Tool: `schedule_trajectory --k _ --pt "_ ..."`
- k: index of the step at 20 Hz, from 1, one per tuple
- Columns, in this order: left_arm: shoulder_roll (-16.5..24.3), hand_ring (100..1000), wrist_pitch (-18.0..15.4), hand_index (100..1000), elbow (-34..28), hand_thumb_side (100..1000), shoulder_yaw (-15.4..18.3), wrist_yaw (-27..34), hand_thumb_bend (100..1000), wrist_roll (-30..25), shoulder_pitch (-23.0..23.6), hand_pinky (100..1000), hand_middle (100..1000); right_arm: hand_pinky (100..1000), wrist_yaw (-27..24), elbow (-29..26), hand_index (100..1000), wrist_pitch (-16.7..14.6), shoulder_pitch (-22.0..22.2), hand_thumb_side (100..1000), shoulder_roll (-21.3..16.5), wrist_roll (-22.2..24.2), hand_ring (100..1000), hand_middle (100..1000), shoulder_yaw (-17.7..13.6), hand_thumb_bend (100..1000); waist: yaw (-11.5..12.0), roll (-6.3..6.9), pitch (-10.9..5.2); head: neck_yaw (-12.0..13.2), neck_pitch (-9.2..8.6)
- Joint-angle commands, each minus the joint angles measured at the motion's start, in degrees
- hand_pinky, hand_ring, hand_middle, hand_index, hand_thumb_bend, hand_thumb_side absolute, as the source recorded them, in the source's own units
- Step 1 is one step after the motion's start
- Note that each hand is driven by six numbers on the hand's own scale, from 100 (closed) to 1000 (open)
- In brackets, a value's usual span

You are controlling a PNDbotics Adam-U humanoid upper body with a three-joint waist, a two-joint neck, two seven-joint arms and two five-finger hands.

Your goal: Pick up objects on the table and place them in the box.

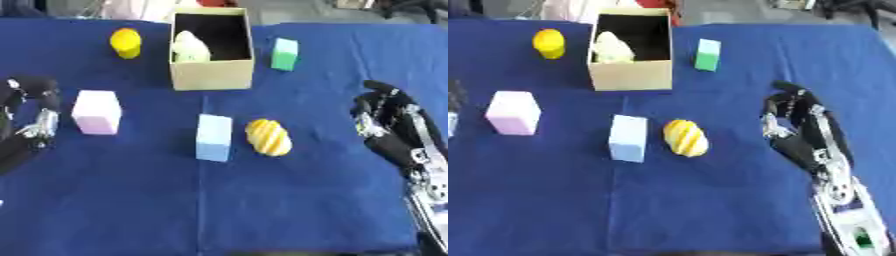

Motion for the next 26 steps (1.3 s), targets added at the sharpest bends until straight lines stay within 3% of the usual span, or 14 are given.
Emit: schedule_trajectory --k 1,8,13,19,22,26 --pt "8.17 655 -0.37 753 -1.65 374 -0.73 -1.5 100 -2.44 0.02 871 622 688 -0.15 -0.42 814 0.03 -0.41 275 -1.21 0.07 597 599 0.0 100 -0.15 1.01 -1.84 0.07 -0.88" --pt "22.53 720 -1.13 834 0.23 355 -3.69 -3.46 108 -12.15 -2.51 875 709 689 -0.02 -0.2 815 0.05 -0.39 275 -1.49 0.41 597 599 0.36 100 -0.67 1.34 -2.47 0.28 -0.81" --pt "28.42 782 -1.22 881 5.38 397 -8.15 -4.95 258 -23.47 -9.05 884 784 689 0.01 0.02 815 0.03 -0.29 274 -1.63 0.87 598 599 0.79 100 -1.4 1.42 -3.14 0.82 -0.44" --pt "26.1 810 -1.96 904 15.43 430 -12.26 -10.77 382 -32.24 -18.48 883 817 689 -0.1 0.19 815 0.01 -0.23 274 -1.75 1.24 598 599 1.13 100 -1.69 1.46 -3.55 1.06 -0.08" --pt "23.41 821 -3.99 915 20.31 429 -14.26 -15.32 460 -35.73 -22.54 878 836 688 -0.15 0.29 815 0.02 -0.1 273 -1.8 1.35 598 599 1.23 100 -1.77 1.4 -3.76 1.08 0.23" --pt "19.41 824 -6.98 921 27.07 393 -15.95 -21.5 486 -39.31 -26.98 871 843 688 -0.19 0.4 815 0.02 0.01 273 -1.78 1.43 598 598 1.3 100 -1.84 1.27 -4.05 1.15 0.5"
